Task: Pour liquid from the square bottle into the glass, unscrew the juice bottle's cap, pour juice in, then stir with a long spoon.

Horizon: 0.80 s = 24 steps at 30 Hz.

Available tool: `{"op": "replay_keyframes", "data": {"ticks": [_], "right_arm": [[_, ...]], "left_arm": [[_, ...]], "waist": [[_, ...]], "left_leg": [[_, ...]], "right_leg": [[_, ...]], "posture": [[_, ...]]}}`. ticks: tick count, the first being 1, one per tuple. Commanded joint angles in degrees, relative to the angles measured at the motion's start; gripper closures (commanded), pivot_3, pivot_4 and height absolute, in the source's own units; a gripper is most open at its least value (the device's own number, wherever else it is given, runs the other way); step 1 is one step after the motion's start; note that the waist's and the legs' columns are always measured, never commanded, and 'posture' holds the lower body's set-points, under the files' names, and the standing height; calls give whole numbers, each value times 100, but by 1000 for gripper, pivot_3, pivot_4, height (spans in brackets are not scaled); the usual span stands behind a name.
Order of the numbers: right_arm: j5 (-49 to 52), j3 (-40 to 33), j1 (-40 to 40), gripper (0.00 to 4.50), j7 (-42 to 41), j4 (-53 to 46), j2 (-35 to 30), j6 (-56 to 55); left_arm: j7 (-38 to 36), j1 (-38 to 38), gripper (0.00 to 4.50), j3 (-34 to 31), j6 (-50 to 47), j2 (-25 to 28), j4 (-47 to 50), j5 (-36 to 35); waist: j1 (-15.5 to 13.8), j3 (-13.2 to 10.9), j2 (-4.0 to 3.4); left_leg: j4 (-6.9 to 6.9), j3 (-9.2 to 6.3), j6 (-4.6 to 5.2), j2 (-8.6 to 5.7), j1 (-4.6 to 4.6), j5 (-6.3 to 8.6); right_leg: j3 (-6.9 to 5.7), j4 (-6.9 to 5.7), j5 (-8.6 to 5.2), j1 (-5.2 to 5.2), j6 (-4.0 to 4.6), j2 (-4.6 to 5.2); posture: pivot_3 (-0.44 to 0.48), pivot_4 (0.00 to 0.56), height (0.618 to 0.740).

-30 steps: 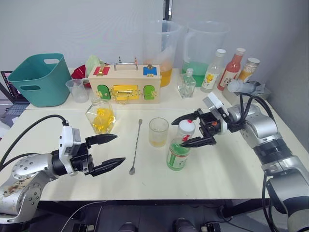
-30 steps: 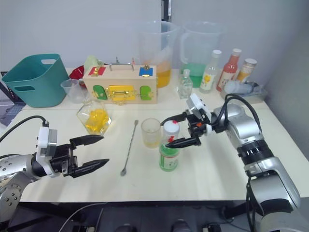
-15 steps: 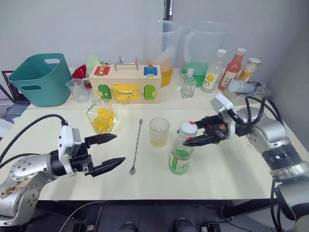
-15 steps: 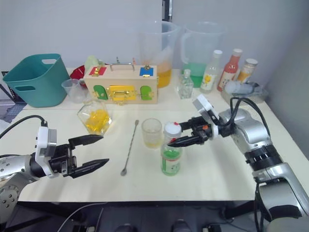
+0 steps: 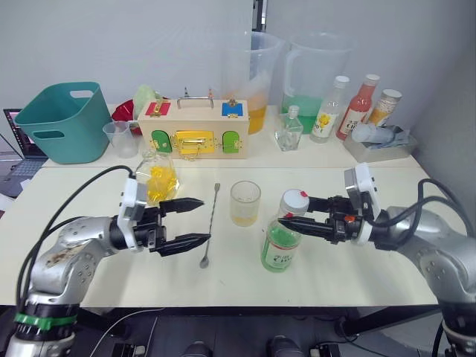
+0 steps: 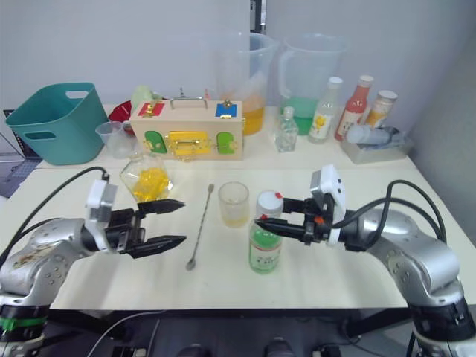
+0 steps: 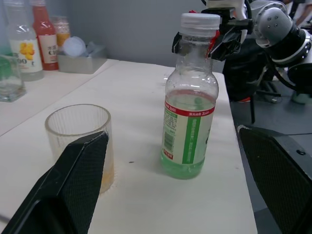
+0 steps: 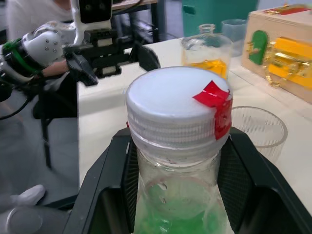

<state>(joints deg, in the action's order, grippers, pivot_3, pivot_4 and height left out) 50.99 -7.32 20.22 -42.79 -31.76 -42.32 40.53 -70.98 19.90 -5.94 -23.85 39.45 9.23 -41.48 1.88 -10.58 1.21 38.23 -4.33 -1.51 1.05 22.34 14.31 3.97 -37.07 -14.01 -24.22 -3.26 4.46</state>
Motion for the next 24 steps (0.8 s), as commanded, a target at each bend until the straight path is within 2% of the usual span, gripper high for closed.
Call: {"op": "replay_keyframes", "data": {"ticks": [1,5,7,13,20,22,24], "right_arm": [[137,-323,-128,2827,941,-708,149,186],[-49,-261,-519,2827,2035,-1259,643,233],[-219,-116,-704,2827,2269,-1420,798,227],[-483,241,-928,2827,2446,-1526,976,191],[-484,315,-974,2827,2517,-1505,1036,261],[-187,176,-785,1782,2231,-1311,921,316],[113,-7,-599,1135,1833,-1118,720,340]], "left_arm": [[-207,269,0,132,149,-88,-177,105],[-459,566,0,316,180,-197,-513,214],[-550,638,0,368,219,-228,-635,273],[-645,769,0,416,308,-308,-808,371],[-631,659,0,346,371,-309,-769,398],[-524,528,0,264,338,-323,-615,340],[-439,399,0,219,324,-308,-467,330]], "waist": [[8,0,0],[10,1,2],[19,1,1],[49,1,2],[57,2,2],[65,2,2],[69,1,2]], "left_leg": [[0,-1,0,0,-1,0],[1,-3,0,-1,2,0],[1,-4,0,-1,1,0],[0,-4,1,0,-2,0],[0,-5,1,1,-6,0],[0,-5,1,1,-7,0],[0,-4,1,1,-5,0]], "right_leg": [[0,-1,0,1,0,0],[0,-1,0,2,0,0],[0,-1,0,2,0,0],[-1,-1,-1,4,0,-2],[0,-1,-1,7,0,-3],[0,-1,-1,8,0,-2],[1,0,-1,6,0,-2]], "posture": [[0,150,731],[0,150,731],[0,150,731],[0,150,731],[0,150,731],[0,150,731],[0,150,731]]}}
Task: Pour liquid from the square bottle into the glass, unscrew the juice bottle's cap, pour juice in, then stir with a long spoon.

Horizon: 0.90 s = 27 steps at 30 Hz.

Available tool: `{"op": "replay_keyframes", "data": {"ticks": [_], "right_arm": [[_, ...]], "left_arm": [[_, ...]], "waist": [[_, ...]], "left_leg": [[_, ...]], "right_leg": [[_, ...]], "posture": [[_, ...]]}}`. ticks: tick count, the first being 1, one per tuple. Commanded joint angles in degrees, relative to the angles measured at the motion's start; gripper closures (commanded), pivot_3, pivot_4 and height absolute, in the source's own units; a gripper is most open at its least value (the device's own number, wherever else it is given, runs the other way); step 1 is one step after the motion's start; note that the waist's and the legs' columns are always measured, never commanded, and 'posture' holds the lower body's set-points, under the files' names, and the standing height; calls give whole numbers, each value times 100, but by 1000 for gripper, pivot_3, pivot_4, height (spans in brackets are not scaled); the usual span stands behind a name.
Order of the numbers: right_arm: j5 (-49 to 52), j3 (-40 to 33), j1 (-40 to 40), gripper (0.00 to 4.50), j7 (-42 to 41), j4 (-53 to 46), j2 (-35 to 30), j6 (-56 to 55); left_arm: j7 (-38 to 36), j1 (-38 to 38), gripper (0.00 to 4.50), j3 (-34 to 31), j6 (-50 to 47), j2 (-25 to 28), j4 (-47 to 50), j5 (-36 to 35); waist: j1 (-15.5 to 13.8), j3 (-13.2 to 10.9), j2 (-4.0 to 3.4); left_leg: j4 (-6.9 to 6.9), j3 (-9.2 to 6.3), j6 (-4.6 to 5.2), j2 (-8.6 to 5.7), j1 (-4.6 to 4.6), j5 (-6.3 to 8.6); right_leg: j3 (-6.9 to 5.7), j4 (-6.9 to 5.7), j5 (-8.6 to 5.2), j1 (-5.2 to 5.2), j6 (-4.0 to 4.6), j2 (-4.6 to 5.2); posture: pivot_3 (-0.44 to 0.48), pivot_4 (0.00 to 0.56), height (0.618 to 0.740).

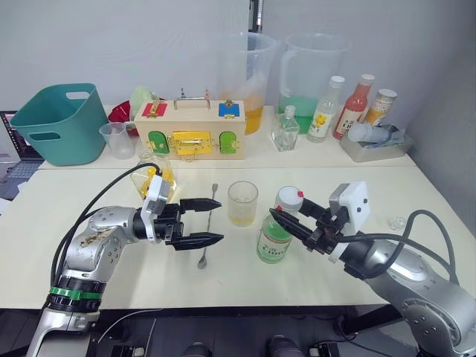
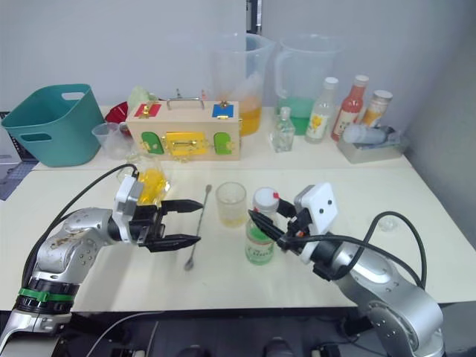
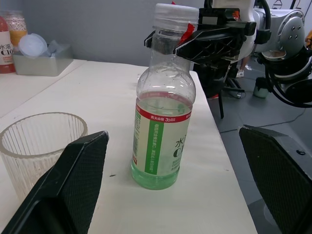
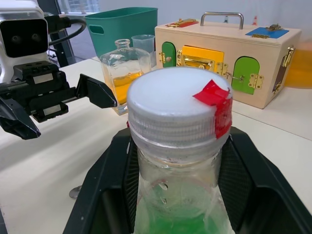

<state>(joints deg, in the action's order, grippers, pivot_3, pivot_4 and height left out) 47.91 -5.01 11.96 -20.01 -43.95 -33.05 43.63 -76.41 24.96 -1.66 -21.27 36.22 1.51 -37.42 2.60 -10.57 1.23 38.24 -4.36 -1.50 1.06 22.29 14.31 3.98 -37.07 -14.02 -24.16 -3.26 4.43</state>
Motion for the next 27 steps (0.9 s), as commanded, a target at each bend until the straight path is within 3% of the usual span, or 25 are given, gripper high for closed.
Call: {"op": "replay_keyframes", "data": {"ticks": [1,3,5,10,18,27], "right_arm": [[492,-278,295,788,-561,166,-283,35],[473,-419,414,47,-1087,480,-627,-56],[539,-611,547,47,-1516,872,-878,-94],[70,-260,1115,47,-3645,1966,-1613,-773],[-903,636,2317,47,-5898,4165,-1193,-2120],[-1478,1087,3348,47,-7048,5688,-554,-2651]], "left_arm": [[114,-152,0,-239,68,35,338,-85],[186,-263,0,-324,55,77,460,-107],[276,-354,0,-395,21,100,592,-123],[520,-620,0,-790,-115,204,888,-329],[852,-1424,0,-1274,-208,488,1631,-475],[1110,-2200,0,-1881,-503,768,2302,-899]], "waist": [[-12,0,0],[-16,0,0],[-25,-1,2],[-26,-2,3],[-2,-2,3],[-22,-3,2]], "left_leg": [[0,2,0,0,0,0],[0,-2,0,1,0,0],[0,0,0,-1,1,0],[0,3,0,1,0,0],[-1,9,0,4,-4,0],[-1,6,-1,2,-3,0]], "right_leg": [[1,0,0,0,0,1],[-1,0,0,1,0,-1],[0,2,0,3,0,2],[0,9,-1,5,-1,0],[1,5,-1,1,0,1],[-1,0,0,-1,1,5]], "posture": [[0,150,731],[0,150,731],[0,150,731],[0,150,731],[0,150,731],[0,150,731]]}}
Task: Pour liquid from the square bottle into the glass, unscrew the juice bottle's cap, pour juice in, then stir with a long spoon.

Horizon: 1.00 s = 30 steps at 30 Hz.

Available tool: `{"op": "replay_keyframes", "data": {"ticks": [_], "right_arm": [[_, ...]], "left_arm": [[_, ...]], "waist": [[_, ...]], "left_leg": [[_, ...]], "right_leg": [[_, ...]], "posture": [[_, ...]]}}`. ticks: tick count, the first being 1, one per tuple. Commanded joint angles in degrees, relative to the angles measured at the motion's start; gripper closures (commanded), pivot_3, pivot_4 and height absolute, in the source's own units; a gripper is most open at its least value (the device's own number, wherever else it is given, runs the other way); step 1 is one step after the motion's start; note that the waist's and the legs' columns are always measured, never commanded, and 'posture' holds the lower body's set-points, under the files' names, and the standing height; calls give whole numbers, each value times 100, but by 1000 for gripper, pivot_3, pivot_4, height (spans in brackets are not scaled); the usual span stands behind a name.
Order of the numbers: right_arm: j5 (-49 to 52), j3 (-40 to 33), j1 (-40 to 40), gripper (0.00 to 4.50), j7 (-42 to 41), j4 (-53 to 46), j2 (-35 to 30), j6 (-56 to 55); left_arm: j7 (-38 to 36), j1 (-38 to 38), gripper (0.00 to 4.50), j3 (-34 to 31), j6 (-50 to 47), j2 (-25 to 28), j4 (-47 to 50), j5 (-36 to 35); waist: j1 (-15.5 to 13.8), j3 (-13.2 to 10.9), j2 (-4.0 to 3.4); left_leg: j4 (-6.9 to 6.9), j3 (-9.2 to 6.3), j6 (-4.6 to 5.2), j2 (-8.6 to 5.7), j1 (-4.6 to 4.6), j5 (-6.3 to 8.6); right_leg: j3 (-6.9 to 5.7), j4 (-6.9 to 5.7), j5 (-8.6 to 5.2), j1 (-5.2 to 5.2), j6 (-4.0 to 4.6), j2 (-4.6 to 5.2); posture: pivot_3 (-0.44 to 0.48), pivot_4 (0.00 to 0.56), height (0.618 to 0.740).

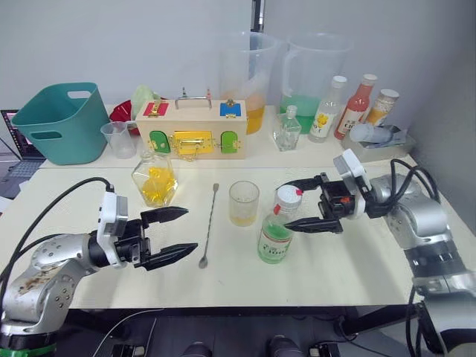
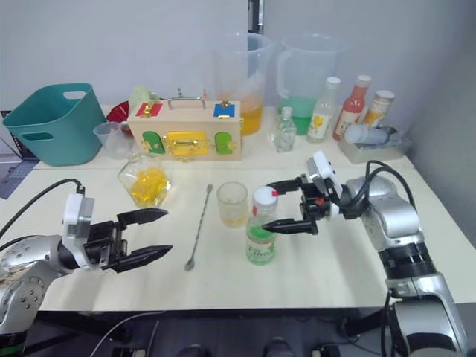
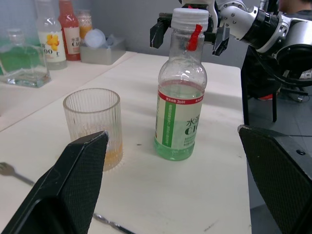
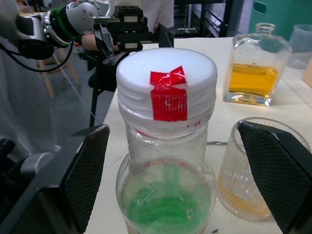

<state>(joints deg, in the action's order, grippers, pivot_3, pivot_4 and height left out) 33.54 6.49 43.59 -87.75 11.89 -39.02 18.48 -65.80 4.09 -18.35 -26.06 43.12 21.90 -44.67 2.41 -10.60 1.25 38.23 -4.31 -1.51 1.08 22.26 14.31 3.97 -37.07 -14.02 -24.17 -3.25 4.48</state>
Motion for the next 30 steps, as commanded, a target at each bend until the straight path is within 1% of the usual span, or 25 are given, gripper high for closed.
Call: {"op": "replay_keyframes", "data": {"ticks": [1,3,9,10,11,14,18,21,24,27,30], "right_arm": [[-42,-47,225,284,-365,149,72,-102],[-16,-25,248,792,-462,171,105,-26],[215,6,172,2832,-475,-19,54,187],[222,-19,149,3099,-475,-33,32,203],[238,-54,114,3266,-475,-68,3,224],[268,-226,-34,3291,-346,-273,-36,310],[301,-562,-390,3291,304,-910,-57,414],[507,-924,-657,3291,1059,-1671,-98,873],[650,-1127,-1183,3292,2186,-2928,-68,1535],[665,-1128,-1558,3292,3266,-3912,173,1954],[608,-1044,-1729,3292,4044,-4451,422,2227]], "left_arm": [[73,-165,0,-262,-45,98,300,-206],[122,-232,0,-333,-73,120,353,-237],[181,-343,0,-325,-52,139,427,-255],[159,-343,0,-284,-32,179,428,-196],[126,-344,0,-254,-11,220,442,-150],[130,-318,0,-282,-74,279,454,-271],[52,-136,0,-197,-8,323,244,-244],[-3,111,0,-46,-37,299,137,-278],[-205,415,0,237,-47,271,-124,-226],[-386,707,0,489,-22,226,-414,-165],[-564,965,0,705,-18,212,-649,-121]], "waist": [[-7,0,0],[-8,0,0],[4,0,-1],[4,0,-1],[4,0,-1],[-3,-1,-1],[-7,-1,-1],[-4,-1,-2],[-14,-1,-2],[-3,-1,-1],[11,-1,-1]], "left_leg": [[0,0,0,0,0,0],[0,-1,0,0,1,0],[0,0,0,1,0,0],[0,0,0,1,0,0],[0,0,0,1,0,0],[0,-1,0,0,1,0],[0,-1,0,0,2,0],[0,0,-1,0,4,0],[-2,-2,0,0,3,0],[-5,-5,0,-1,4,0],[-5,-3,0,-1,4,0]], "right_leg": [[0,0,0,0,0,0],[0,0,0,-1,0,0],[0,0,0,-2,0,-2],[-1,0,0,-2,0,-2],[-1,0,0,-3,0,-2],[0,-1,0,-2,0,-1],[0,0,0,-3,0,-1],[0,-1,0,-5,0,-1],[-1,-4,0,-5,0,-3],[-2,-4,0,-6,0,-3],[0,-2,0,-8,0,-4]], "posture": [[0,150,731],[0,150,731],[0,150,731],[0,150,731],[0,150,731],[0,150,731],[0,150,731],[0,150,731],[0,150,731],[0,150,731],[0,150,731]]}}
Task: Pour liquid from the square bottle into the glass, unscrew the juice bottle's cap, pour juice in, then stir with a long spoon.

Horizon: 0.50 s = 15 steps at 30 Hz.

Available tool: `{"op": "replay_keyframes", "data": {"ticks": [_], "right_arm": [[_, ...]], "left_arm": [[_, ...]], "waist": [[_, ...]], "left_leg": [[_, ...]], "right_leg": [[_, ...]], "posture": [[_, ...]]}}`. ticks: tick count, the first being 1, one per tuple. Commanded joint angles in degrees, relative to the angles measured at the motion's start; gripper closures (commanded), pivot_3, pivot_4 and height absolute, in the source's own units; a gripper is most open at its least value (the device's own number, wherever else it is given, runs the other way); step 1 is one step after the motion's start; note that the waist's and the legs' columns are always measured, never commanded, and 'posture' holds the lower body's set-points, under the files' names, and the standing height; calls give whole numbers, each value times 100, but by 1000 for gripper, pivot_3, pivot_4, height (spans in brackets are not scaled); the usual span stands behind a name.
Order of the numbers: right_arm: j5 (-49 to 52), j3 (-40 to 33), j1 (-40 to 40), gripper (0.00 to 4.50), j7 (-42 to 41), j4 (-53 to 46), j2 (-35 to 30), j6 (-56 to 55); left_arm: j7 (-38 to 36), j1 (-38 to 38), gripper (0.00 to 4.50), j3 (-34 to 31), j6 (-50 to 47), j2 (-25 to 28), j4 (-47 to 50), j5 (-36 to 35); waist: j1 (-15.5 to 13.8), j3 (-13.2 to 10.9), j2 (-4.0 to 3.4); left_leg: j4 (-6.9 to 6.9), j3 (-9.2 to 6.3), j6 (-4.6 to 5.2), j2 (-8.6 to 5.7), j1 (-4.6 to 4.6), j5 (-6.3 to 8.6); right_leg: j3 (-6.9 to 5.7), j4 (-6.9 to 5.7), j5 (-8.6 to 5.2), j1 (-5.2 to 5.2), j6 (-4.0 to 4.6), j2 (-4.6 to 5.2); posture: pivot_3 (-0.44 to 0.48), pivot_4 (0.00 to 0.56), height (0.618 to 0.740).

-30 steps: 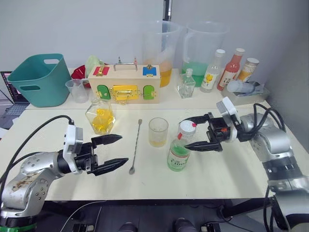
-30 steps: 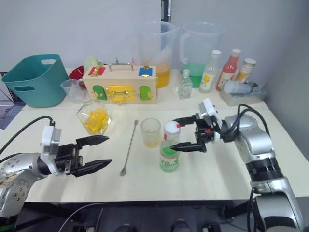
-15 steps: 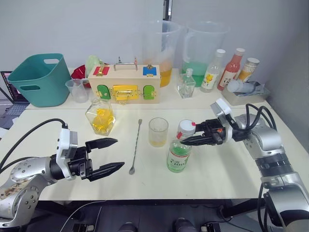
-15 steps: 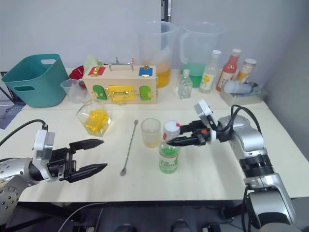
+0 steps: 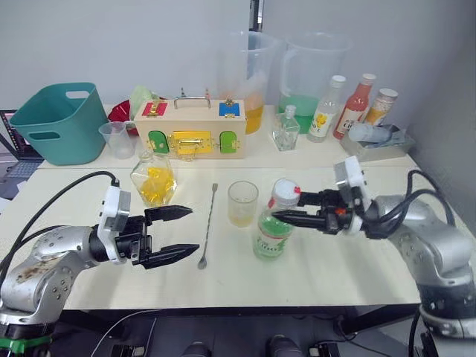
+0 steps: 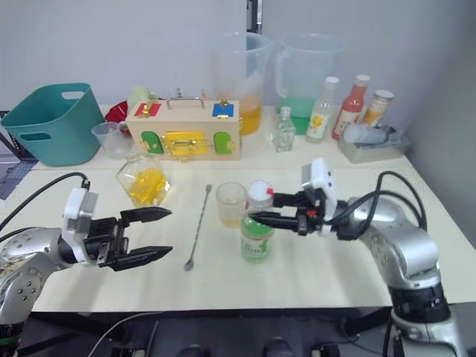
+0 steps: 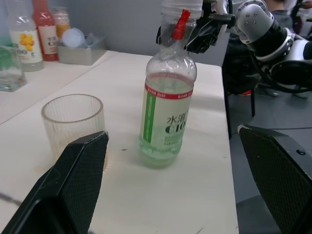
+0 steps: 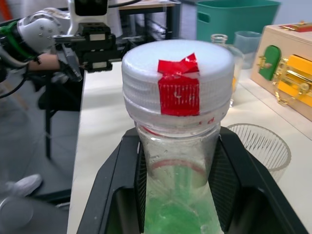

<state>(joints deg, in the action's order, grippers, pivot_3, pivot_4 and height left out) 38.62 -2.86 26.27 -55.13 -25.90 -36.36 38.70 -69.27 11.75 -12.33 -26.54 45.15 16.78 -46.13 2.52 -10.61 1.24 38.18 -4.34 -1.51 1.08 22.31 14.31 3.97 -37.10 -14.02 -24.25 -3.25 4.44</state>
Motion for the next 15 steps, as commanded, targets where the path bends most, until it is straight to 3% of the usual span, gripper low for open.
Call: {"op": "replay_keyframes", "data": {"ticks": [1,9,15], "right_arm": [[111,-96,-38,3292,1006,-798,232,316],[-23,262,-555,3292,1924,-1265,488,620],[115,345,-642,3293,1944,-1183,552,673]], "left_arm": [[-274,279,0,166,32,8,-198,42],[-629,879,0,523,116,-15,-669,301],[-631,944,0,526,191,-72,-698,427]], "waist": [[1,0,0],[-13,0,1],[10,1,1]], "left_leg": [[0,0,0,0,-1,0],[1,-1,-1,-3,2,-1],[0,-1,-1,0,-5,-1]], "right_leg": [[0,-1,0,1,0,0],[0,2,0,3,0,2],[0,1,-1,6,0,-1]], "posture": [[0,150,731],[0,150,731],[0,150,731]]}}
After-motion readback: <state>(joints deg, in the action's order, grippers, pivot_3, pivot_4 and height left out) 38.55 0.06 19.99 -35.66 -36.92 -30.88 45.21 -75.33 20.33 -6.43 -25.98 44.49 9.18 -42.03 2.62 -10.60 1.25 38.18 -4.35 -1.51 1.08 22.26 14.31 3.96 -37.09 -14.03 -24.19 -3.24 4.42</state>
